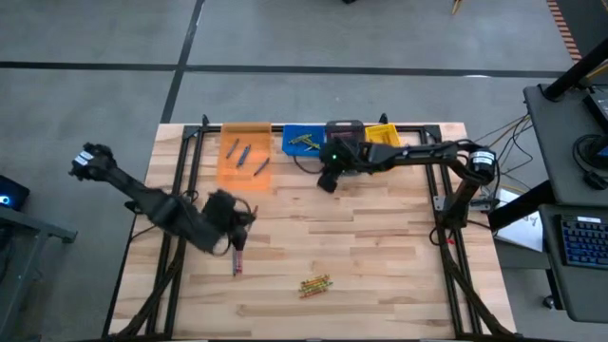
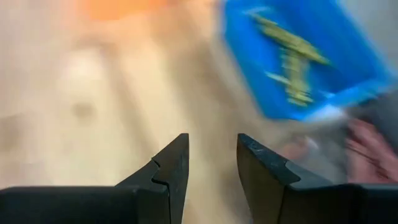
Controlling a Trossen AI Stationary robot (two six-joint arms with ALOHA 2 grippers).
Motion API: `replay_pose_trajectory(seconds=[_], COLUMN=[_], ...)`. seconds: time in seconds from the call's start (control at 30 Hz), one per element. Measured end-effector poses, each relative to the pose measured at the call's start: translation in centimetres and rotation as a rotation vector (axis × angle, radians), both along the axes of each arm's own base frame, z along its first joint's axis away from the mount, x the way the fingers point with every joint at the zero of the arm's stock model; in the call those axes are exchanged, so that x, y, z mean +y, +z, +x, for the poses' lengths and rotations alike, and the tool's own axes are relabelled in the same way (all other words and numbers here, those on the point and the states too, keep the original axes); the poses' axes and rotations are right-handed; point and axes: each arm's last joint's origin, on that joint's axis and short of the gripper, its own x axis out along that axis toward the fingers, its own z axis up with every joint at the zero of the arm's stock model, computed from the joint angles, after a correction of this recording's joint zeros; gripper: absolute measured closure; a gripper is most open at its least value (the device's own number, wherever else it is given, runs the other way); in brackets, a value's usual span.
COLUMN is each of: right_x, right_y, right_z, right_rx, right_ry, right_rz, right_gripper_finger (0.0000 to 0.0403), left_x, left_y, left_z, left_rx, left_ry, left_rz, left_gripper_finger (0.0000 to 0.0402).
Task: Sort crayons
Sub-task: Put the red crayon into the black bin
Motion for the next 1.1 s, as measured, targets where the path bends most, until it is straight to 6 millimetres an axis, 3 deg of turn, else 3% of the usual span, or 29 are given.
replay_pose_trajectory(seconds=[0.13, 0.27, 0.43, 0.53, 0.7, 1.1], right_x=[2.3, 4.6, 7.8, 9.0, 9.5, 10.1], right_y=[-0.7, -0.3, 1.2, 2.4, 3.8, 6.3], right_z=[0.8, 2.0, 3.4, 3.9, 4.4, 5.3], right_rx=[-0.091, -0.219, -0.399, -0.516, -0.598, -0.68], right_ry=[0.186, 0.325, 0.473, 0.518, 0.531, 0.542], right_rz=[0.028, 0.018, -0.057, -0.113, -0.139, -0.109], right_gripper_finger=[0.028, 0.028, 0.028, 0.028, 0.0275, 0.0211], left_x=[1.9, 3.5, 4.4, 4.7, 4.9, 6.2], left_y=[2.6, 3.4, 2.0, 1.5, 0.1, -3.4], left_z=[1.2, 2.1, 3.2, 3.8, 3.8, 1.5], left_rx=[-0.174, -0.221, -0.204, -0.342, -0.528, -0.534], left_ry=[-0.121, -0.216, -0.263, -0.328, -0.42, -0.272], left_rz=[0.215, 0.424, 0.639, 0.645, 0.67, 0.744], left_gripper_finger=[0.0401, 0.0401, 0.0401, 0.0401, 0.0402, 0.0401])
